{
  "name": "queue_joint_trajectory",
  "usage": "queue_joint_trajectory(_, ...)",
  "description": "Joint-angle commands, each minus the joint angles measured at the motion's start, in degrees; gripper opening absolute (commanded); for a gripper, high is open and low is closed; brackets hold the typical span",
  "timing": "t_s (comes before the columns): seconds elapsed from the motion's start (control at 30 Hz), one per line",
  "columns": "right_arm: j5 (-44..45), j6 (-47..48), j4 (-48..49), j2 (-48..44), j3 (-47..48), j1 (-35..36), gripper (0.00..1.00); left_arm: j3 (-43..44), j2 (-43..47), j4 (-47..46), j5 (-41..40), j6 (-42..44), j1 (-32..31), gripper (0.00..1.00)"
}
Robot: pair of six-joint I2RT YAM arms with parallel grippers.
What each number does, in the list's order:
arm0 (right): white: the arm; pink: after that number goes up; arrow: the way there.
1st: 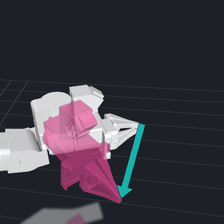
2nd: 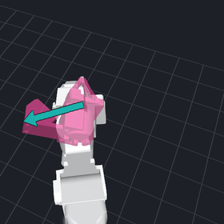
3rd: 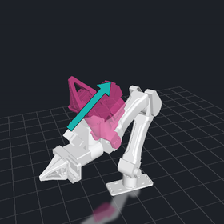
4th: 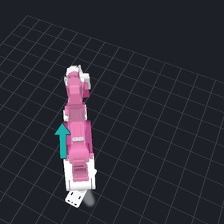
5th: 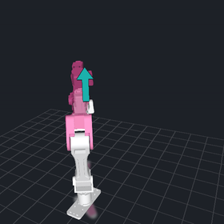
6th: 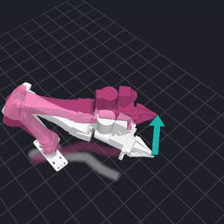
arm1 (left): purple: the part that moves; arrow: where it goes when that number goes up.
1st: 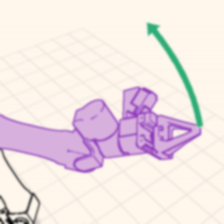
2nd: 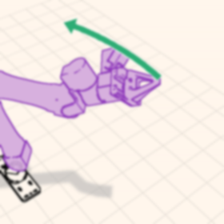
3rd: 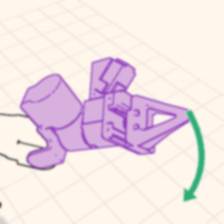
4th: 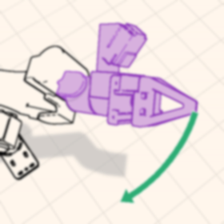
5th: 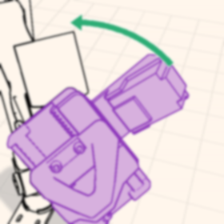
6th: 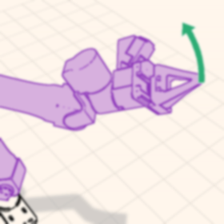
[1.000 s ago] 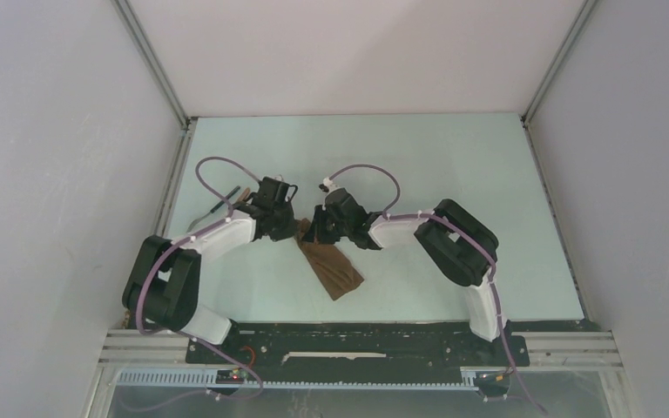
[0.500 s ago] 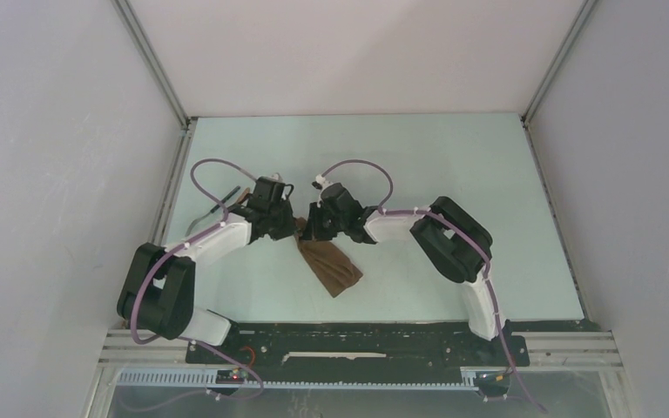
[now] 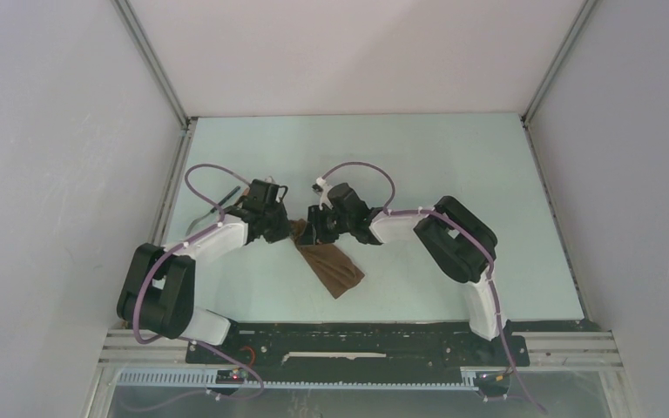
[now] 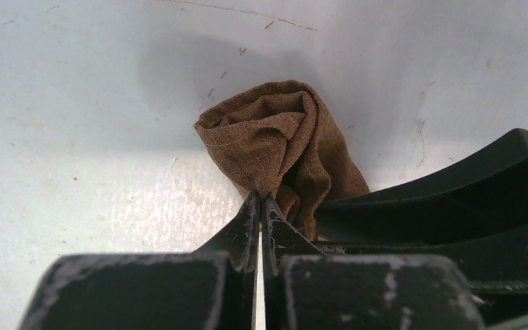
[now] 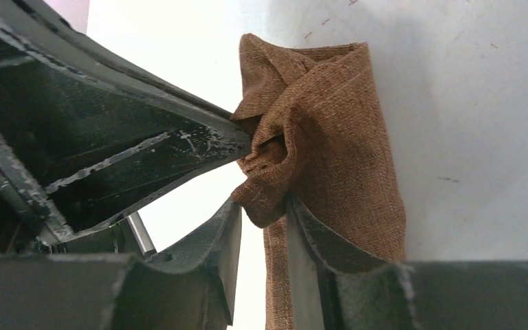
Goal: Fold the napkin into a case and place the utensils inside
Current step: Grasp the top corner of the smaller rectangle folded napkin from the folded napkin.
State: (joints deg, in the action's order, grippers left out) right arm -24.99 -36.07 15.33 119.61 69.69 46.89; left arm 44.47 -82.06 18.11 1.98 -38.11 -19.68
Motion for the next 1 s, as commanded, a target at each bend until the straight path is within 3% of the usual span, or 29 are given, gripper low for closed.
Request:
queue_joint_trajectory(0.0,-1.7,1.9,2.0,-4.1,-0.3,-0.5,0.39,-0.4,2.1,-0.7,0.5,-0.2,0.6,0.00)
queue_joint_trajectory(0.3,-2.1,0.9,2.2,-1.3,2.1,-2.6,0.40,-0.7,2.9,-1.0,1.4,0.2,0.6,0.00)
queue_joint_trajectory(0.73,-3.2,-1.3,3.6,3.8,5.3,0.1,0.18,-0.7,2.7,-1.7,2.7,0.0,0.6,0.00)
queue_joint_trajectory(0.97,2.7,-2.5,0.7,7.4,8.8,1.7,0.12,-0.7,3.5,-2.4,5.6,-1.6,0.6,0.00)
